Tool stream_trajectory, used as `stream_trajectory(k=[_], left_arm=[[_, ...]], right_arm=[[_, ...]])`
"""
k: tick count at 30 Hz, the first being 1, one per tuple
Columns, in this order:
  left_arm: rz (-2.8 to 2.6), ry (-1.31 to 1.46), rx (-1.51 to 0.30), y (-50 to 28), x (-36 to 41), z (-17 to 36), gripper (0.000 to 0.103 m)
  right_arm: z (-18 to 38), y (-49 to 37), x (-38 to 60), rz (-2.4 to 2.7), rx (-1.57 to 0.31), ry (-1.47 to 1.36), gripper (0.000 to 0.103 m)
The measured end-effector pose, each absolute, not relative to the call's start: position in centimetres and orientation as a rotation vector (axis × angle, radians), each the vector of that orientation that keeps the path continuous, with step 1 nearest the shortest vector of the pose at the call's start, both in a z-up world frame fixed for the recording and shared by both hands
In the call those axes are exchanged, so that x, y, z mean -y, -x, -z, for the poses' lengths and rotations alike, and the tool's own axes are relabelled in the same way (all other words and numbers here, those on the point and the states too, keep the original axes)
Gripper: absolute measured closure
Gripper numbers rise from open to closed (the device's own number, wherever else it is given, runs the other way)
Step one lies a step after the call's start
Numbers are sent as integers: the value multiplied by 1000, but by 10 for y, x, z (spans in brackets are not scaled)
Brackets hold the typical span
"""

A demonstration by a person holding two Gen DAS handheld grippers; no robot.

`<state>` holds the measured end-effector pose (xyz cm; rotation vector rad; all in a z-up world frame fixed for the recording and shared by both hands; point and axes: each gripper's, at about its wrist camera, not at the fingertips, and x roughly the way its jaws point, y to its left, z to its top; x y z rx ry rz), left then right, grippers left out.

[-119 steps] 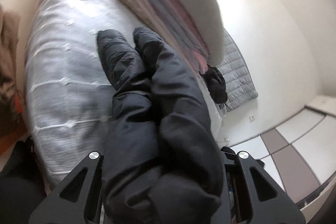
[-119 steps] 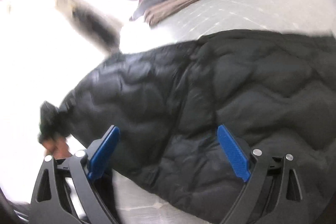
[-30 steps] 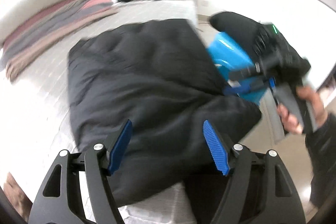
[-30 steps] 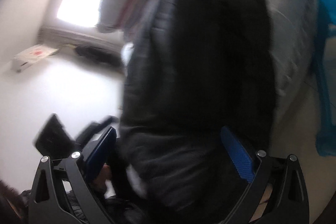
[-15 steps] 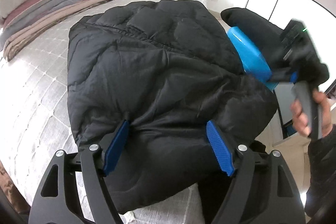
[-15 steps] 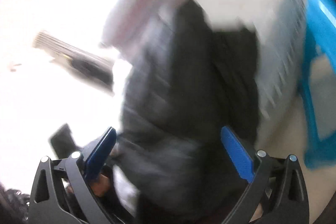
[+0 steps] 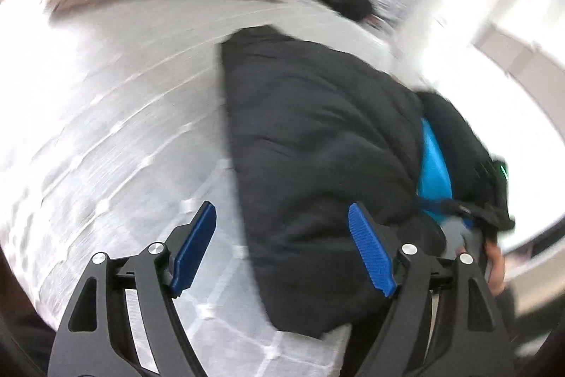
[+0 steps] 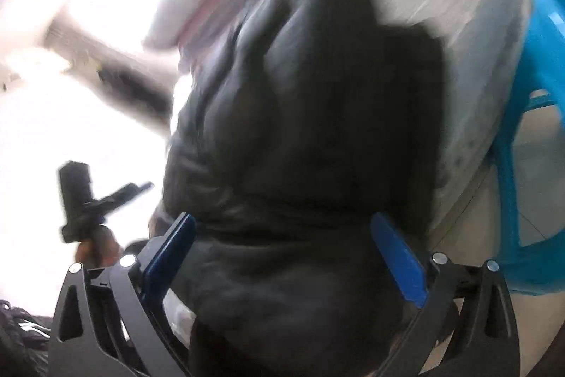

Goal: Fold large clothes
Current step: 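Lower both tools onto the edge of the folded black jacket, then close both tools on the jacket edge side by side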

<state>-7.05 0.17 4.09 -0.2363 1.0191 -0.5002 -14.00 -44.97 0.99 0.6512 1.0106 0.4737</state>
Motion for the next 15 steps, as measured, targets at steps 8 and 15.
stream_trajectory(k=[8,15], left_arm=[[545,523,-1211,25,-34,31,29],[664,700,-1266,7,-3,64,26]], right_arm=[[36,127,491,-464,-1133,-801,7],[93,95,491,-591,-1187,-998,7]])
